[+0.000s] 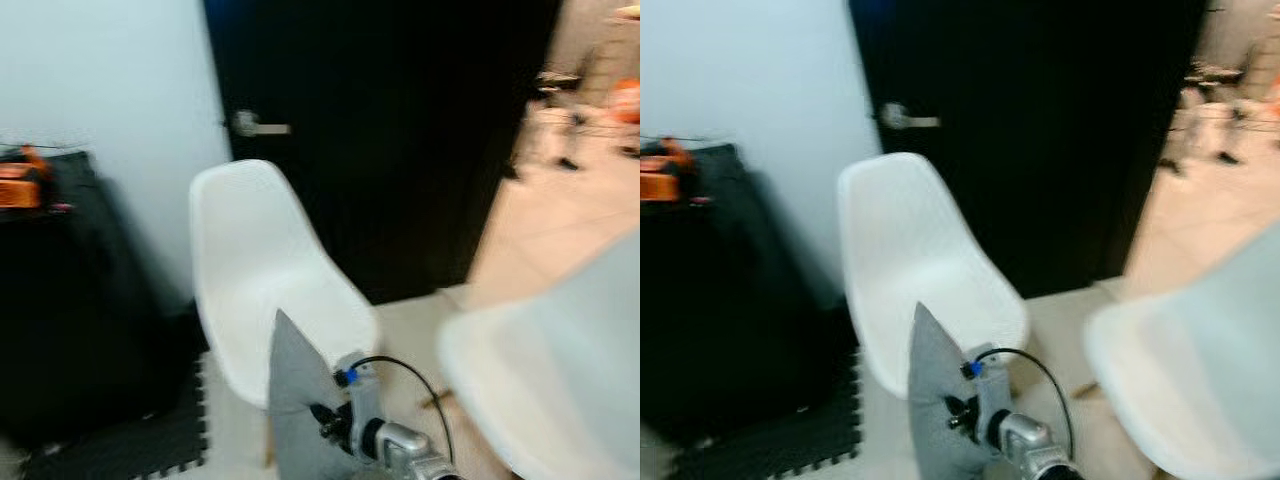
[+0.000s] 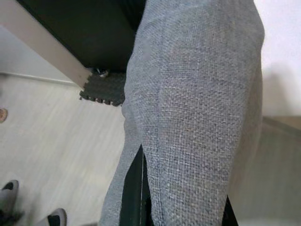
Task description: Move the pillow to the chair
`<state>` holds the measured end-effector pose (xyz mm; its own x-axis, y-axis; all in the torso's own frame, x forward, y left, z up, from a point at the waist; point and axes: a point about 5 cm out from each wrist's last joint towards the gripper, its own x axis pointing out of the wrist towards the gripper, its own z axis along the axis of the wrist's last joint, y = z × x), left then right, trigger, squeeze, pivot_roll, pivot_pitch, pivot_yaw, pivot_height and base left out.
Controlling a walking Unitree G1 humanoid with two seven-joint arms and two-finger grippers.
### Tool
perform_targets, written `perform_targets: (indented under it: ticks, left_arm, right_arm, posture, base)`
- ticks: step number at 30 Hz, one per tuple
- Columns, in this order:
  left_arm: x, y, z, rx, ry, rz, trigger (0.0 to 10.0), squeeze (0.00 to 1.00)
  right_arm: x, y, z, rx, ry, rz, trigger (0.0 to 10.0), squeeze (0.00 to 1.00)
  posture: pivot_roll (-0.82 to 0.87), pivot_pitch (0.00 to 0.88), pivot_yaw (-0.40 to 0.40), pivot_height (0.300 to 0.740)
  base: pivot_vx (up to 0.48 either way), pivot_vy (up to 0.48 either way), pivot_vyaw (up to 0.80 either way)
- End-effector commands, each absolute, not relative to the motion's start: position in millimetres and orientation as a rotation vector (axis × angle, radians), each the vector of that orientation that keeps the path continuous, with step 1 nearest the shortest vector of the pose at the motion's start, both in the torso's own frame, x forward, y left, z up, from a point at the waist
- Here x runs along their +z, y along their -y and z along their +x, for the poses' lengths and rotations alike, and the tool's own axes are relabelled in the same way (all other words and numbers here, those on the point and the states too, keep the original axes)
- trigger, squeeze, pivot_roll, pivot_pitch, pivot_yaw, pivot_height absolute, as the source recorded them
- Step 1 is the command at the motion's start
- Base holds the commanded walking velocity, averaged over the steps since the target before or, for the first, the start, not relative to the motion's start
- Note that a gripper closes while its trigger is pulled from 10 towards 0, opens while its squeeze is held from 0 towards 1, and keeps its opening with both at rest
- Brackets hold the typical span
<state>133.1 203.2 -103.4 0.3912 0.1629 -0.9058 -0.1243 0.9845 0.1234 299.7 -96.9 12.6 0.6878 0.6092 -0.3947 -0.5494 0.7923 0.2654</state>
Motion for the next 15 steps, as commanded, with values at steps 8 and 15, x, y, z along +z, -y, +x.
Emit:
perform_targets:
  ticks: [8,15]
  left_arm:
    - [-103,-206,134,0.183,-1.14,0.032,10.0,0.0]
    - [-100,-204,141,0.176,-1.111,0.018,10.0,0.0]
  right_arm:
    - [65,80,326,0.771,-0.199,0.309,10.0,0.0]
    - [85,83,336,0.778,-0.106,0.412,10.0,0.0]
  posture:
    - [-0.08,0.035,-0.006,0.74]
    - [-0.08,0.032,-0.011,0.74]
  base:
    - [0.0,0.0,0.79]
    - [0.0,0.0,0.79]
